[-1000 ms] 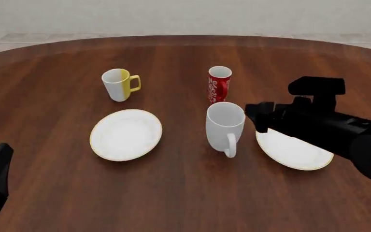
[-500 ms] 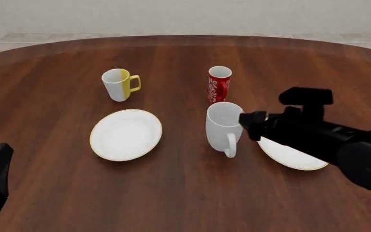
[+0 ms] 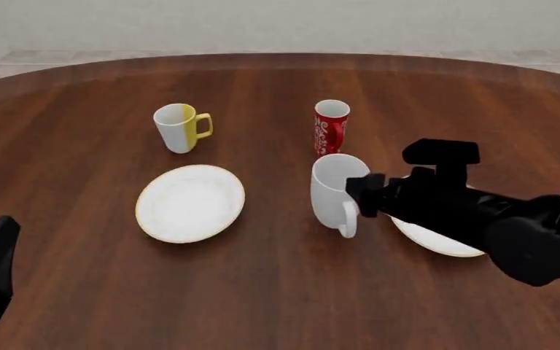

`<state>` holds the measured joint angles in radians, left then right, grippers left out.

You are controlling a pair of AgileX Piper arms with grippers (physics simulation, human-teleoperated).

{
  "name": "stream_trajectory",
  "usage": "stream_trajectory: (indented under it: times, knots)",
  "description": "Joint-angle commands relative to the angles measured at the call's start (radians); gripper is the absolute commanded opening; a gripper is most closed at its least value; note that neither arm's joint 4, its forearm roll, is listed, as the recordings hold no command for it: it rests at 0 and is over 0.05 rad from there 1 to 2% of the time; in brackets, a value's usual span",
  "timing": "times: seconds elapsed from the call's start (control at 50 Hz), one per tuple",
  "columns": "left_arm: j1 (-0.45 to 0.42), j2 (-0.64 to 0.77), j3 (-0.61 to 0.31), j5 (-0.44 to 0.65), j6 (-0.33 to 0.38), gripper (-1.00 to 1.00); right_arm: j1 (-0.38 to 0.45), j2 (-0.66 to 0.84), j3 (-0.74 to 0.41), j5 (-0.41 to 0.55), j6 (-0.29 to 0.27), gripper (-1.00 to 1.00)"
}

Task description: Put the white mug on the left plate.

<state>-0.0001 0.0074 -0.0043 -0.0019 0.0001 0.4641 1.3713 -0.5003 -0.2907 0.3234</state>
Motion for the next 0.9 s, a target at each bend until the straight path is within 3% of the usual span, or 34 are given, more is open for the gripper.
stream_trajectory:
  times: [0.02, 0.36, 0.9]
  knots:
    - [0.000, 0.000, 0.000, 0.000, 0.000, 1.00, 0.016, 0.030, -0.003, -0.019, 0.012, 1.00]
    - [0.000, 0.000, 0.000, 0.000, 0.000, 1.00, 0.023, 0.067, 0.022, -0.059, 0.046, 1.00]
    - [0.000, 0.000, 0.000, 0.000, 0.000, 1.00, 0.030, 0.105, 0.021, -0.084, 0.050, 1.00]
